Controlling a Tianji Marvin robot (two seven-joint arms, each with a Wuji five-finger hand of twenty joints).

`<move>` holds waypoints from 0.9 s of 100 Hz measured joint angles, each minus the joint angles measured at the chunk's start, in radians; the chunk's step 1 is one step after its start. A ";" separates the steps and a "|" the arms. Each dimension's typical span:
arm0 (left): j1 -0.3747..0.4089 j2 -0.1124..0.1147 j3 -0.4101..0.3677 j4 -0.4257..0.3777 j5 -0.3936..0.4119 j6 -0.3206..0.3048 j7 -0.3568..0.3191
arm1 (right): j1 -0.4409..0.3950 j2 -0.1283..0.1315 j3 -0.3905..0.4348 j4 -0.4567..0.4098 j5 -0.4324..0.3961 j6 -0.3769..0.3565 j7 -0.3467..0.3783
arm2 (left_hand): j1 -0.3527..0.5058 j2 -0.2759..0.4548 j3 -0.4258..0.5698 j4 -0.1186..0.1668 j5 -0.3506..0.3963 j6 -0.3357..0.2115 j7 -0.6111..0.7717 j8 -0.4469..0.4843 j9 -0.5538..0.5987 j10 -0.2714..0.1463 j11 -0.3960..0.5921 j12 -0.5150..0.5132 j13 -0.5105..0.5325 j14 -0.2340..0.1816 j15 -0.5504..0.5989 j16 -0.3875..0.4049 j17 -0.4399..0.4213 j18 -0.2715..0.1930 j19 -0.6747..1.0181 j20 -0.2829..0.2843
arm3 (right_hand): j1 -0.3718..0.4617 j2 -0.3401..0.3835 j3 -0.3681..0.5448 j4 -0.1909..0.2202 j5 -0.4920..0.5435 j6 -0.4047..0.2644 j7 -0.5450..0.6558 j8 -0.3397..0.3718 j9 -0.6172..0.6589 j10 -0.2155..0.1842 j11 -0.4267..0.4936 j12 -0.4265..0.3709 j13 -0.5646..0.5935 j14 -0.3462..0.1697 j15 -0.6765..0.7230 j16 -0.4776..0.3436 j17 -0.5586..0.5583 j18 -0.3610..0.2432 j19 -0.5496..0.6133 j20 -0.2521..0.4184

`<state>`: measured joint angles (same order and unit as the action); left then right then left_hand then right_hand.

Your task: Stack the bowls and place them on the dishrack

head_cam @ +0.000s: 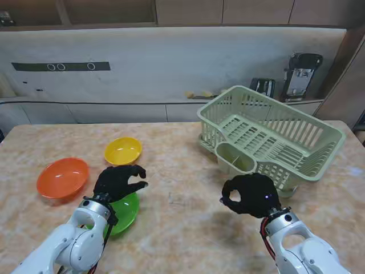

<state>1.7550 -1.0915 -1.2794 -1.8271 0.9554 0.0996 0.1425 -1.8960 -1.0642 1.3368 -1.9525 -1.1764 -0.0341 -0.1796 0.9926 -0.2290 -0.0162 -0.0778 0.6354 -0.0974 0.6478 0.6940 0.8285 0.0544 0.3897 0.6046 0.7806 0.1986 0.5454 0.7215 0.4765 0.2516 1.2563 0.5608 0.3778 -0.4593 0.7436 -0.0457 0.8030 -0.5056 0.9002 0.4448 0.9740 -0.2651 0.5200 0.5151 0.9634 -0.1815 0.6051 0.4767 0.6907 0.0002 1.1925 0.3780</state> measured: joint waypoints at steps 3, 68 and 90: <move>0.000 0.000 0.000 0.000 0.000 0.000 0.000 | 0.000 0.000 0.000 0.000 0.000 0.000 0.000 | 0.000 0.000 0.000 0.000 0.000 0.000 0.000 0.000 0.000 0.000 0.000 0.000 0.000 0.000 0.000 0.000 0.000 -0.001 0.000 0.000 | 0.000 0.000 0.000 0.000 0.000 0.000 0.000 0.000 0.000 0.000 0.000 0.000 0.000 0.000 0.000 0.000 0.000 0.000 0.000 0.000; 0.025 0.000 -0.028 -0.024 0.028 0.017 -0.028 | 0.007 0.000 -0.007 0.003 0.011 -0.003 0.011 | -0.002 -0.001 0.000 0.000 -0.003 0.005 -0.044 -0.022 -0.020 0.001 -0.053 -0.046 -0.039 -0.018 -0.127 -0.096 -0.077 -0.006 -0.155 -0.053 | 0.000 0.000 0.000 0.000 0.000 0.000 0.000 0.000 0.000 0.000 0.000 0.000 0.000 0.000 0.000 0.000 -0.004 0.001 0.000 -0.002; 0.065 0.002 -0.087 -0.048 0.061 0.015 -0.072 | 0.010 0.000 -0.009 0.003 0.014 -0.003 0.017 | -0.002 -0.002 0.000 0.000 -0.021 0.052 -0.143 -0.057 -0.068 0.008 -0.107 -0.094 -0.079 -0.030 -0.214 -0.169 -0.113 -0.012 -0.253 -0.095 | 0.000 0.000 0.000 0.000 0.000 0.000 0.000 0.000 0.000 0.000 0.000 0.000 0.000 0.000 0.000 0.000 -0.004 0.001 0.000 -0.002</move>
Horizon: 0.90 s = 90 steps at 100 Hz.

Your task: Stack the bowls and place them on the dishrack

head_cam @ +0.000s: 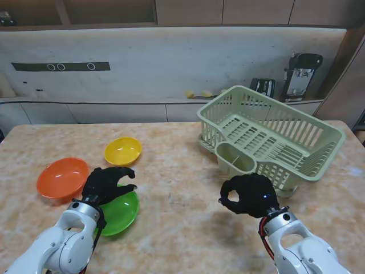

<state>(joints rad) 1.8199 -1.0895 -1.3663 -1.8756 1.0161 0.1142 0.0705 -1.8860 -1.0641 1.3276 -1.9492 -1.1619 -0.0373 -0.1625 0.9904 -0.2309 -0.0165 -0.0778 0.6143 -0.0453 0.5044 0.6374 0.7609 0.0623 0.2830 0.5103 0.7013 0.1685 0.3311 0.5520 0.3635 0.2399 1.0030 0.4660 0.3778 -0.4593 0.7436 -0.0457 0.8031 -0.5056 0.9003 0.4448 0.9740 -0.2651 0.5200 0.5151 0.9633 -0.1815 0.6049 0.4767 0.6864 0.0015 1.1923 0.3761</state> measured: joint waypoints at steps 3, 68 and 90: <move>0.005 0.001 -0.008 -0.001 0.001 0.000 -0.002 | 0.001 0.000 -0.001 0.000 0.001 0.000 0.002 | 0.000 0.000 0.000 0.000 -0.001 0.001 -0.015 -0.012 -0.008 0.000 -0.006 -0.010 -0.008 -0.001 -0.001 -0.010 -0.004 -0.007 -0.021 -0.002 | 0.000 0.000 0.000 0.000 0.000 0.000 0.000 0.000 0.000 0.000 0.000 0.000 0.000 0.000 0.000 0.000 0.000 0.000 0.000 0.000; -0.018 0.031 -0.059 0.066 0.013 0.013 -0.194 | 0.008 0.000 -0.010 0.003 0.001 0.001 0.011 | -0.237 -0.165 0.356 0.010 -0.189 0.099 -0.256 -0.200 -0.220 0.028 -0.161 -0.207 -0.209 -0.010 -0.138 -0.164 -0.095 -0.021 -0.181 -0.064 | 0.000 0.000 0.000 0.000 0.000 0.000 0.000 0.000 0.000 0.000 0.000 0.000 0.000 0.000 0.000 0.000 0.000 0.000 0.000 -0.003; -0.069 0.037 -0.031 0.121 0.013 0.033 -0.215 | 0.009 0.000 -0.010 0.003 0.001 0.001 0.010 | -0.258 -0.175 0.371 0.010 -0.214 0.099 -0.276 -0.212 -0.271 0.029 -0.176 -0.231 -0.240 0.035 -0.139 -0.172 -0.110 -0.001 -0.182 -0.064 | 0.000 0.000 0.000 0.000 0.000 0.000 0.000 0.000 0.000 0.000 0.000 0.000 0.000 0.000 0.000 0.000 -0.001 0.000 0.000 -0.005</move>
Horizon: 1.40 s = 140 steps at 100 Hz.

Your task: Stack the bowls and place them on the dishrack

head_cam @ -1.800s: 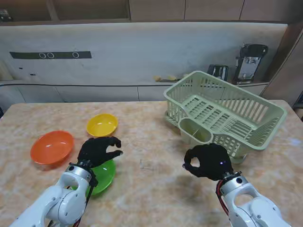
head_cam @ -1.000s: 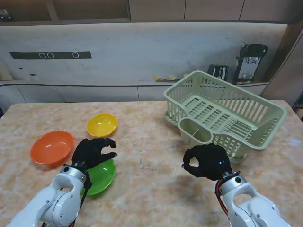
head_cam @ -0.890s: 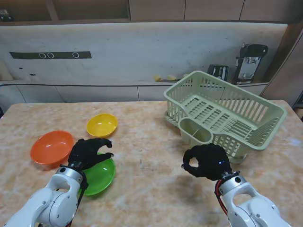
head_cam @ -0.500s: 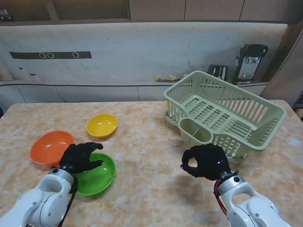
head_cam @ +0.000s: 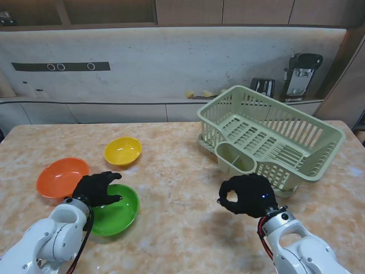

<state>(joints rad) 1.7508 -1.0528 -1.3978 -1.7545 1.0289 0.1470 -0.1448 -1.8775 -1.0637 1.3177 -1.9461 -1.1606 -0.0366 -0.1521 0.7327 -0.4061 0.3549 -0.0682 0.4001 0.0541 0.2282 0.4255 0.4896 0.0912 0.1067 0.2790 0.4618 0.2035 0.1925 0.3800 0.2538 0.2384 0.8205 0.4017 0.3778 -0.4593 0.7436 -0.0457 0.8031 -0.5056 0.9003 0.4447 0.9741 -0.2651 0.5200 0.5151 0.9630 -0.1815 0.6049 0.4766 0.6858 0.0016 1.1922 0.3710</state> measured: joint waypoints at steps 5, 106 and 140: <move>-0.013 0.001 0.006 0.013 -0.001 0.001 -0.004 | 0.000 0.000 0.000 0.000 0.000 0.000 0.000 | -0.010 0.000 0.001 0.000 -0.001 0.000 0.000 -0.001 0.000 0.000 0.000 0.000 0.000 0.002 0.001 0.000 0.000 0.003 0.000 0.000 | 0.000 0.000 0.000 0.000 0.000 0.000 0.000 0.000 0.000 0.000 0.000 0.000 0.000 0.000 0.000 0.000 0.000 0.000 0.000 0.000; -0.171 0.017 0.112 0.170 0.014 0.045 -0.072 | 0.001 0.000 0.000 0.001 0.001 0.000 -0.001 | -0.029 0.000 0.058 0.000 -0.010 -0.002 0.002 -0.001 0.043 -0.009 0.055 0.026 0.080 0.013 0.090 0.072 0.035 0.029 0.187 0.090 | 0.000 0.000 0.000 0.000 0.000 0.000 0.000 0.000 0.000 0.000 0.000 0.000 0.000 0.000 0.000 0.000 -0.001 0.000 0.000 -0.004; -0.215 0.018 0.155 0.228 -0.013 0.070 -0.072 | 0.002 0.000 0.002 0.001 0.003 -0.005 -0.001 | -0.029 0.000 0.064 0.000 0.003 -0.002 0.050 0.012 0.106 -0.022 0.091 0.060 0.102 0.013 0.095 0.093 0.041 0.025 0.198 0.095 | 0.000 0.000 0.000 0.000 0.000 0.000 0.000 0.000 0.000 0.000 0.000 0.000 0.000 0.000 0.000 0.000 -0.001 0.000 0.000 -0.004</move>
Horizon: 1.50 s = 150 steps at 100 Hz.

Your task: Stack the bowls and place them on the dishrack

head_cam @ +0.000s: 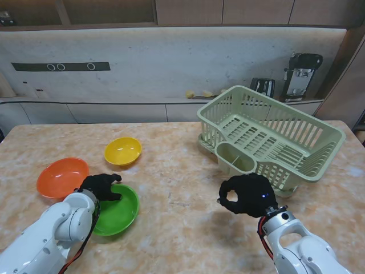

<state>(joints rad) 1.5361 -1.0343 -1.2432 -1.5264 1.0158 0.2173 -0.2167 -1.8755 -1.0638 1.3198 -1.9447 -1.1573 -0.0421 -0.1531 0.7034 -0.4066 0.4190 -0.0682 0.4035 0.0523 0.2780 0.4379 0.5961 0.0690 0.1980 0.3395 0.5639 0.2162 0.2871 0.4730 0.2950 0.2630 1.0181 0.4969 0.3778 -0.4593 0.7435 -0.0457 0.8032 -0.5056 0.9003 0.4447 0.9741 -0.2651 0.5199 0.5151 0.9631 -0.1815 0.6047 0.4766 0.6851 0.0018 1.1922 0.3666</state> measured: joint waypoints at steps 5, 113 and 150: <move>-0.005 0.000 0.005 0.008 -0.003 0.002 0.000 | 0.000 0.000 0.001 0.000 0.000 -0.001 0.001 | -0.007 -0.001 0.008 0.000 0.002 0.000 0.009 0.002 0.008 0.000 0.000 0.009 0.004 0.000 0.007 0.001 0.005 -0.001 0.006 0.000 | 0.000 0.000 0.000 0.000 0.000 0.000 0.000 0.000 0.000 0.000 0.000 0.000 0.000 0.000 0.000 0.000 0.000 0.000 0.000 0.000; -0.043 -0.027 0.032 0.067 -0.128 0.027 0.133 | 0.000 0.000 0.001 -0.001 0.001 -0.001 0.003 | 0.419 0.014 -0.001 -0.076 0.016 -0.095 0.634 0.560 0.246 -0.056 0.177 0.855 0.321 -0.084 0.472 0.412 0.349 -0.123 0.257 -0.022 | 0.000 0.000 0.000 0.000 0.000 0.000 0.000 0.000 0.000 0.000 0.000 0.000 0.000 0.000 0.000 0.000 -0.002 0.000 -0.001 0.000; 0.029 -0.035 -0.027 -0.025 -0.144 -0.048 0.183 | 0.000 0.000 0.001 -0.001 0.001 -0.001 0.003 | 0.451 0.011 0.022 -0.086 0.059 -0.110 0.657 0.570 0.264 -0.064 0.291 0.941 0.392 -0.108 0.496 0.640 0.501 -0.162 0.419 -0.025 | 0.000 0.000 0.000 0.000 0.000 0.000 0.000 0.000 0.000 0.000 0.000 0.000 0.000 0.000 0.000 0.000 -0.002 0.000 -0.001 0.000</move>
<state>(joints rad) 1.5654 -1.0698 -1.2703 -1.5518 0.8721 0.1688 -0.0332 -1.8757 -1.0638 1.3211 -1.9461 -1.1565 -0.0427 -0.1501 1.1545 -0.3959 0.4411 -0.1537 0.4627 -0.0578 0.9349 1.0080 0.8601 0.0045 0.4886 1.2808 0.9556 0.1080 0.7829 1.1133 0.7962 0.1007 1.4369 0.4715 0.3777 -0.4593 0.7436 -0.0457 0.8034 -0.5058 0.9004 0.4447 0.9741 -0.2651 0.5198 0.5151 0.9630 -0.1815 0.6047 0.4766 0.6830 0.0023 1.1910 0.3663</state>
